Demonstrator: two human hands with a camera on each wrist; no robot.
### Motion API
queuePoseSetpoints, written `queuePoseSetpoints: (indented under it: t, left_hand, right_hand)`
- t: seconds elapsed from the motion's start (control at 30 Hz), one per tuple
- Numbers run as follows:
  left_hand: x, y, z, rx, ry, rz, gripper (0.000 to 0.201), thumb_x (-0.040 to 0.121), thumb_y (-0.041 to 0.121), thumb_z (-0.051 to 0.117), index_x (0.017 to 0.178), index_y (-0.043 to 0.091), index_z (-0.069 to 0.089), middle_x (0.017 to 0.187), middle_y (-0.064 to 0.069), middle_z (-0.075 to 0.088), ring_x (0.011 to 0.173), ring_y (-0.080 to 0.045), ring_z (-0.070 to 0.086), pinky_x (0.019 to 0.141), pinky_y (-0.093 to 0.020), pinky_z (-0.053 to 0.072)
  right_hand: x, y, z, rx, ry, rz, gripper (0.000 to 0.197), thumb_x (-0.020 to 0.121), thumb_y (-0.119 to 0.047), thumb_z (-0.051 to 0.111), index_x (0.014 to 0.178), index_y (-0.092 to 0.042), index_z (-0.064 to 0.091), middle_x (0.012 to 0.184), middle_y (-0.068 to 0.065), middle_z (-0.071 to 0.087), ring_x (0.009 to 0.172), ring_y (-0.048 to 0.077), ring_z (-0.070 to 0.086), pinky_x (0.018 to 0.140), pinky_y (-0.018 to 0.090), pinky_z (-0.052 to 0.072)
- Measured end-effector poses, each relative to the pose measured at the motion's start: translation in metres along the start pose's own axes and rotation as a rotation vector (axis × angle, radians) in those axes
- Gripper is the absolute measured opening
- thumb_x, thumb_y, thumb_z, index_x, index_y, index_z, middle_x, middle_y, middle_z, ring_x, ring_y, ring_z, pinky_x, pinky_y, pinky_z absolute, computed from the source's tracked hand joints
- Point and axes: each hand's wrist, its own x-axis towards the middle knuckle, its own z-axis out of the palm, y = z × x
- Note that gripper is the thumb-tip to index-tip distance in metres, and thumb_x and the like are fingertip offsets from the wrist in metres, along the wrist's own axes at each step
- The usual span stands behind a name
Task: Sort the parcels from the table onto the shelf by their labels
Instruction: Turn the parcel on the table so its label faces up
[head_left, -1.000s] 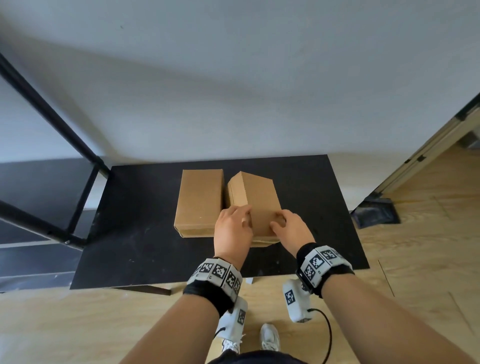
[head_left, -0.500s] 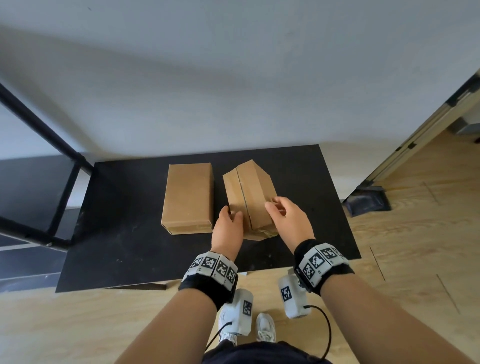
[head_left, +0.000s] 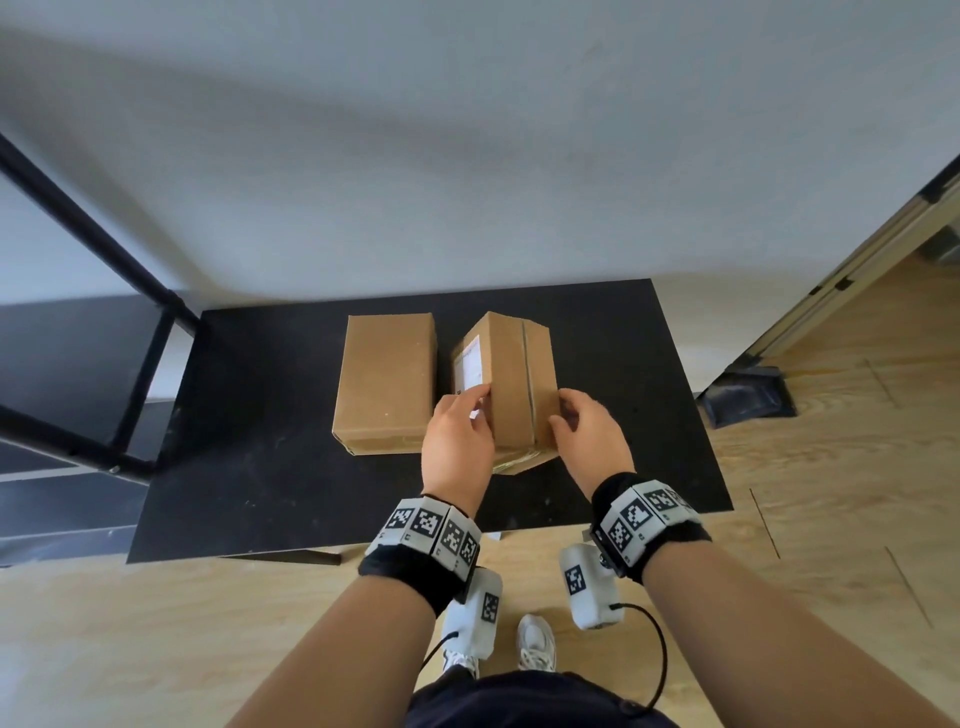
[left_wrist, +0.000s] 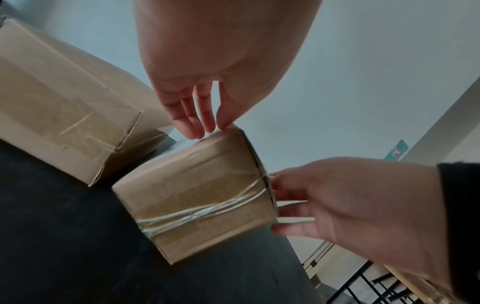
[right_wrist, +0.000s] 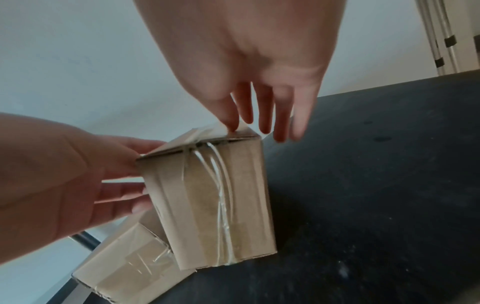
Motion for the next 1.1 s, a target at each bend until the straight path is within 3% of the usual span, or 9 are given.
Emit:
queuePoseSetpoints:
  t: [0.13,0.3,0.47,0.57,0.73,0.93,1.1]
  left_hand:
    - [-0.008,-0.007,0.016,0.003,-0.082,-0.081,0.045,0.1,0.021,0.054,0.145,0.018,0.049,0.141,-0.008,0.05,0.127,-0.025,0.053,0.103,-0.036,0.05]
    - [-0.007,-0.013,0.014,0.073,-0.164,-0.144,0.059,0.1,0.025,0.056,0.155,0.019,0.035,0.156,-0.008,0.039,0.136,-0.026,0.049,0.108,-0.038,0.045]
    - [-0.011,-0.013,0.023,0.063,-0.229,-0.114,0.047,0.101,0.024,0.055,0.147,0.017,0.048,0.14,-0.005,0.061,0.124,-0.023,0.06,0.094,-0.029,0.048]
    - [-0.014,-0.013,0.025,0.047,-0.209,-0.123,0.042,0.101,0.023,0.053,0.142,0.014,0.053,0.135,-0.005,0.065,0.121,-0.023,0.062,0.091,-0.028,0.047]
    - [-0.012,-0.015,0.023,0.056,-0.201,-0.12,0.044,0.101,0.022,0.054,0.144,0.015,0.049,0.134,-0.006,0.065,0.12,-0.023,0.062,0.095,-0.032,0.05]
    - [0.002,-0.01,0.011,0.13,-0.095,-0.062,0.051,0.1,0.018,0.054,0.15,0.018,0.042,0.15,-0.007,0.044,0.13,-0.025,0.053,0.098,-0.033,0.05]
    - [0.02,-0.005,0.002,0.203,-0.003,0.026,0.048,0.097,0.013,0.054,0.144,0.016,0.048,0.15,-0.007,0.043,0.138,-0.026,0.043,0.109,-0.037,0.042]
  right_hand:
    - [-0.007,0.015,-0.008,0.0,0.134,-0.026,0.038,0.098,-0.025,0.052,0.135,-0.02,0.054,0.13,0.004,0.057,0.114,0.02,0.06,0.091,0.033,0.051]
    - [-0.006,0.012,-0.01,0.005,0.131,0.003,0.042,0.1,-0.037,0.046,0.137,-0.018,0.05,0.129,0.004,0.057,0.111,0.017,0.059,0.087,0.03,0.051]
    - [-0.008,0.032,-0.007,-0.03,0.052,0.082,0.06,0.094,-0.037,0.058,0.147,-0.017,0.038,0.138,0.005,0.054,0.121,0.02,0.057,0.093,0.034,0.051]
    - [-0.009,0.036,-0.005,0.017,0.053,0.125,0.07,0.092,-0.04,0.061,0.15,-0.016,0.03,0.142,0.006,0.051,0.125,0.022,0.055,0.096,0.038,0.051]
    - [-0.005,0.031,-0.004,0.023,0.009,0.101,0.07,0.089,-0.041,0.064,0.147,-0.018,0.035,0.139,0.005,0.051,0.117,0.02,0.058,0.088,0.031,0.049]
    - [0.019,0.02,-0.017,-0.099,-0.13,0.086,0.071,0.09,-0.034,0.064,0.15,-0.018,0.03,0.144,0.009,0.046,0.126,0.025,0.053,0.1,0.04,0.046]
    - [0.043,0.014,-0.03,-0.208,-0.271,0.03,0.069,0.092,-0.025,0.061,0.153,-0.022,0.028,0.148,0.009,0.043,0.131,0.027,0.049,0.107,0.043,0.042]
